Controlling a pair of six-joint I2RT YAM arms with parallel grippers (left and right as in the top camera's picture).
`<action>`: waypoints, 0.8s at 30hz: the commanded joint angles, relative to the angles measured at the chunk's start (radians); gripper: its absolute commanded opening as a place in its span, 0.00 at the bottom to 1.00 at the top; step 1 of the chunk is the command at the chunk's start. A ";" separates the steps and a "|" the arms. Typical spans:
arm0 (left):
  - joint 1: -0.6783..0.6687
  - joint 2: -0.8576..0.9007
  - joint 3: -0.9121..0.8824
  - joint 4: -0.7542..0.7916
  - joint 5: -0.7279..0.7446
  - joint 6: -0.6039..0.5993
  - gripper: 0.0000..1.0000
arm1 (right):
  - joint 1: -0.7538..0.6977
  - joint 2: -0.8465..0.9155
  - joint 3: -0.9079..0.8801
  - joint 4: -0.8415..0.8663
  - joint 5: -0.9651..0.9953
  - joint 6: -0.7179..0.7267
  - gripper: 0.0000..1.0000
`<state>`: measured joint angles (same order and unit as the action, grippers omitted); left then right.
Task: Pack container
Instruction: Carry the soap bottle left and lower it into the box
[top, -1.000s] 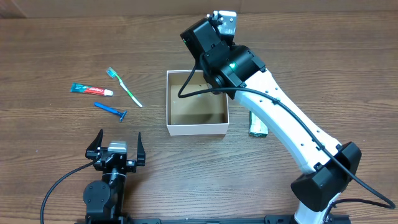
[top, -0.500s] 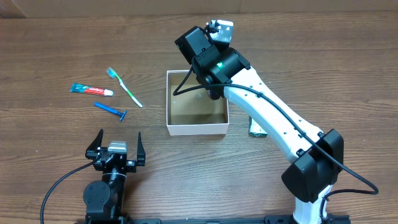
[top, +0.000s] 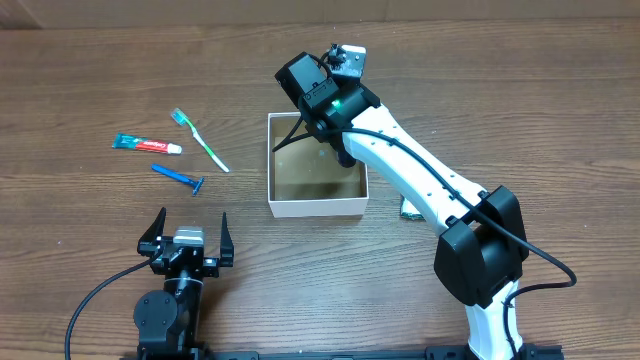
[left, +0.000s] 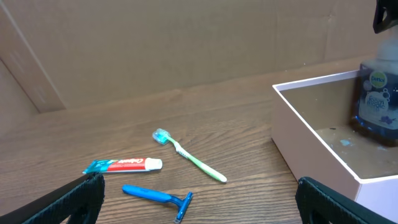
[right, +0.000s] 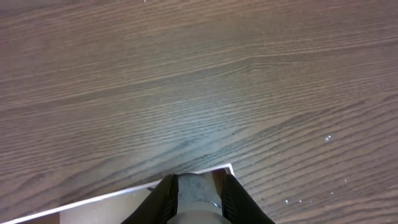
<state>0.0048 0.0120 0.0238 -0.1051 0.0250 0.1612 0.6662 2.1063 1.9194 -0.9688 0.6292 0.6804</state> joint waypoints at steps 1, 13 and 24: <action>0.008 -0.008 -0.006 0.002 -0.006 0.015 1.00 | -0.008 -0.015 -0.014 0.043 0.043 0.008 0.24; 0.008 -0.008 -0.006 0.002 -0.006 0.015 1.00 | -0.040 -0.015 -0.100 0.105 0.035 0.000 0.38; 0.008 -0.008 -0.006 0.002 -0.006 0.015 1.00 | -0.027 -0.042 -0.023 0.091 0.008 -0.138 0.76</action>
<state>0.0048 0.0120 0.0238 -0.1047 0.0246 0.1612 0.6308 2.1059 1.8301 -0.8726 0.6392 0.6090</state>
